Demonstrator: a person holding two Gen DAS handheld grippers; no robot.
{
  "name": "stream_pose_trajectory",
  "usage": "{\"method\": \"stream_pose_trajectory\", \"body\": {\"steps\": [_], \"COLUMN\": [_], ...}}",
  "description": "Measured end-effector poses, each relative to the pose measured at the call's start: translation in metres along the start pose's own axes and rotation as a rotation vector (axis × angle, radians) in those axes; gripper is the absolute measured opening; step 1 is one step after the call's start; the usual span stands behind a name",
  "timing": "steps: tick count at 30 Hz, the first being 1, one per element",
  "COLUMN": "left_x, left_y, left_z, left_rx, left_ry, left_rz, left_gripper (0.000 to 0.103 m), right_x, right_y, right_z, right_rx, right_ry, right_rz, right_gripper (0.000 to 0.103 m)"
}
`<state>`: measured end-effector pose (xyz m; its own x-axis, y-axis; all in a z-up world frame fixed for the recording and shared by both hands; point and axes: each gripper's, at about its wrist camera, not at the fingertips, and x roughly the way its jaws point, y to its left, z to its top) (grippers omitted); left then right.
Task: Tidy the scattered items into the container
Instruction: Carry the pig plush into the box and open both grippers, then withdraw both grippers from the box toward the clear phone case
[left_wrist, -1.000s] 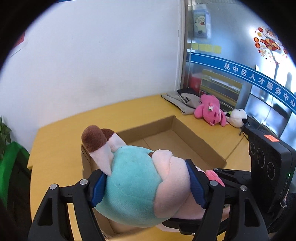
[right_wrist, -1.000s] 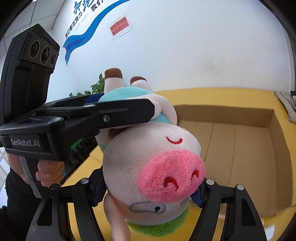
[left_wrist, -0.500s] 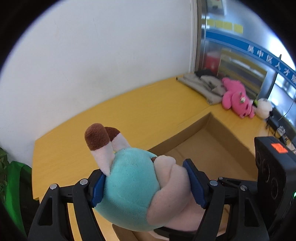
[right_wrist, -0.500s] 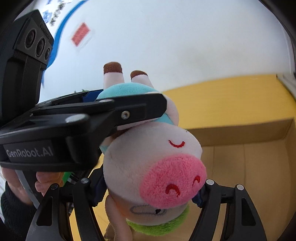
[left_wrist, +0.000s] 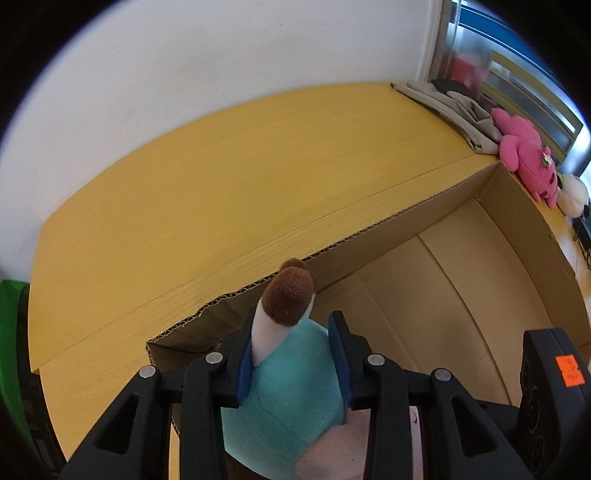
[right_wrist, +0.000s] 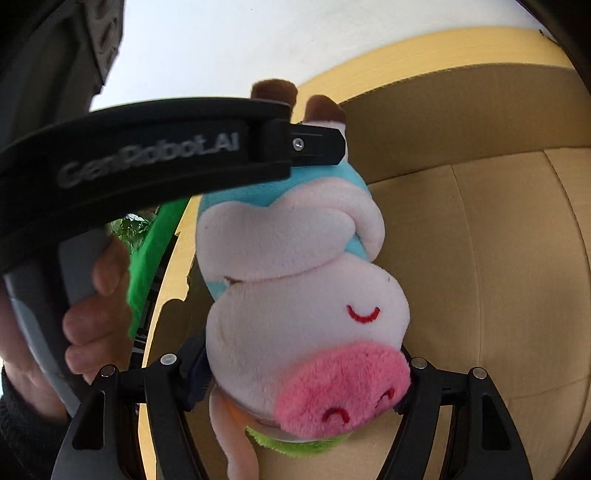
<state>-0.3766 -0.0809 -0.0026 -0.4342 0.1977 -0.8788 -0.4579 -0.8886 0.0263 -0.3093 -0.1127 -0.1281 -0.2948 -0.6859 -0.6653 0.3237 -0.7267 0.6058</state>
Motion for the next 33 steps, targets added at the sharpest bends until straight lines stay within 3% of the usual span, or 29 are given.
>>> {"method": "stream_pose_trajectory", "body": {"steps": [6,10,13,17,18,21,26,28,30,33], "left_x": [0.019,0.024,0.02,0.002,-0.004,-0.025,-0.074,-0.103,-0.132,-0.162], "left_y": [0.003,0.005,0.008,0.028,0.032,0.037,0.041,0.042,0.035,0.017], "left_z": [0.001,0.006,0.009,0.005,0.003,-0.008,-0.031,-0.046,-0.064,-0.09], "left_rx": [-0.004,-0.021,-0.022,-0.11,-0.127,-0.143,-0.21,-0.262,-0.288,-0.299], "left_ry": [0.025,0.025,0.021,-0.005,-0.017,-0.05,-0.154,-0.218,-0.288,-0.362], "left_rz": [0.02,-0.021,0.033,0.002,0.005,0.041,0.03,0.022,0.027,0.045], "left_gripper": [0.032,0.028,0.028,0.029,0.031,0.052,0.054,0.065,0.074,0.076], "right_x": [0.014,0.031,0.038,0.045,0.045,0.043,0.026,0.02,0.0,-0.029], "right_y": [0.002,0.017,0.013,0.017,0.019,0.022,0.038,0.044,0.055,0.071], "right_z": [-0.006,-0.015,-0.014,-0.017,-0.017,-0.019,-0.022,-0.006,-0.012,-0.002], "right_rx": [0.019,-0.009,0.019,0.009,0.003,-0.003,-0.063,-0.11,-0.162,-0.239], "right_ry": [0.025,0.091,0.104,0.107,0.105,0.08,0.049,0.019,-0.02,-0.08], "right_rz": [0.08,0.152,0.162,0.149,0.146,0.115,0.016,-0.022,-0.06,-0.122], "right_gripper": [0.078,0.079,0.084,0.09,0.092,0.094,0.098,0.101,0.102,0.103]}}
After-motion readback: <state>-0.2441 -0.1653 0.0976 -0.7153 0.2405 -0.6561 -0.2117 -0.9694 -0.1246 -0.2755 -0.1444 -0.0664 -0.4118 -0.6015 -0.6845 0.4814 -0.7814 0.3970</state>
